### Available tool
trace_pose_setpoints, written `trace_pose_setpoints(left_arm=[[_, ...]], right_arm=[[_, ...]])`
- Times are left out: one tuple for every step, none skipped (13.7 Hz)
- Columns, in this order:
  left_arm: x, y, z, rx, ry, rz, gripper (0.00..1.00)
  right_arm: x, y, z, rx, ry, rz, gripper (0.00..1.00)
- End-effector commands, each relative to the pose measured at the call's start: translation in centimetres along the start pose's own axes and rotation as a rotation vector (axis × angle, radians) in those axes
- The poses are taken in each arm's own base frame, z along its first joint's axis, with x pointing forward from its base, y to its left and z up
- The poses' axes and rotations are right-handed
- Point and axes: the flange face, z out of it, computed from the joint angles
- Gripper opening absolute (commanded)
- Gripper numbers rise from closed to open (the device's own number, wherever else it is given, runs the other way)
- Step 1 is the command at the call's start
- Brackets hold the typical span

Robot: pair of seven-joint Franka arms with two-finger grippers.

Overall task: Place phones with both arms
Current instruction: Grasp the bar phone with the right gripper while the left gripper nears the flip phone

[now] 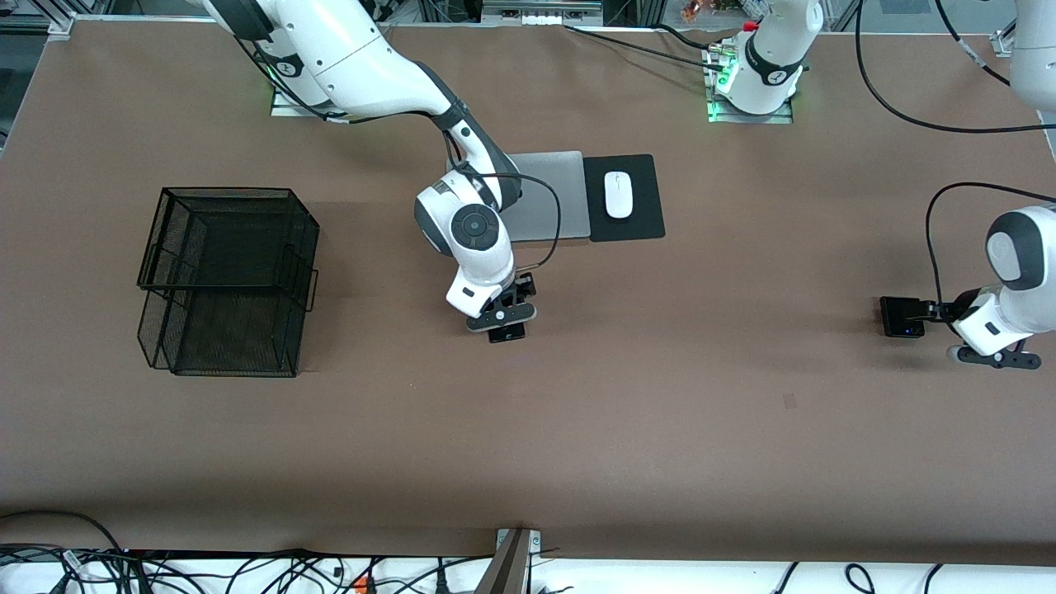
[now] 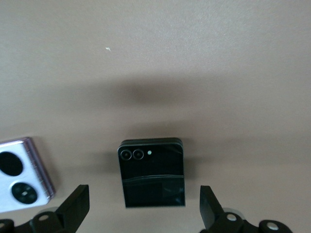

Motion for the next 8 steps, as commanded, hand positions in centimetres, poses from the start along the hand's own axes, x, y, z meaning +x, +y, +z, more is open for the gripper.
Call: trace_pose_setpoints(left_arm=[[-0.2, 0.0, 2.1, 0.0, 0.009, -0.012, 1.0], [-0.6, 0.0, 2.8, 0.001, 0.017, -0.013, 1.0], [-0.9, 0.0, 3.5, 0.0, 0.023, -0.015, 1.0], [-1.2, 0.0, 4.0, 0.0, 0.03, -0.017, 1.0], [-1.5, -0.2, 4.3, 0.001, 0.035, -0.021, 1.0], [-1.7, -0.4, 4.6, 0.002, 0.043, -0.025, 1.0], [-1.9, -0.4, 5.0, 0.001, 0.048, -0.028, 1.0], [-2.1, -0.7, 5.2, 0.002, 0.053, -0.033, 1.0]], right_arm=[[0.2, -0.4, 0.8, -0.001, 0.019, -0.001, 0.04], [0.2, -0.5, 0.7, -0.001, 0.021, -0.002, 0.0], [0.3, -0.4, 0.5, -0.002, 0.021, 0.0, 0.0], [0.4, -0.4, 0.1, -0.002, 0.025, 0.0, 0.0], [0.8, 0.0, -0.4, -0.003, 0.03, 0.005, 0.0], [1.3, 0.4, -1.5, -0.004, 0.047, 0.014, 0.0], [1.8, 1.2, -2.2, -0.012, 0.056, 0.024, 0.0], [2.6, 2.3, -3.6, -0.021, 0.069, 0.037, 0.0]])
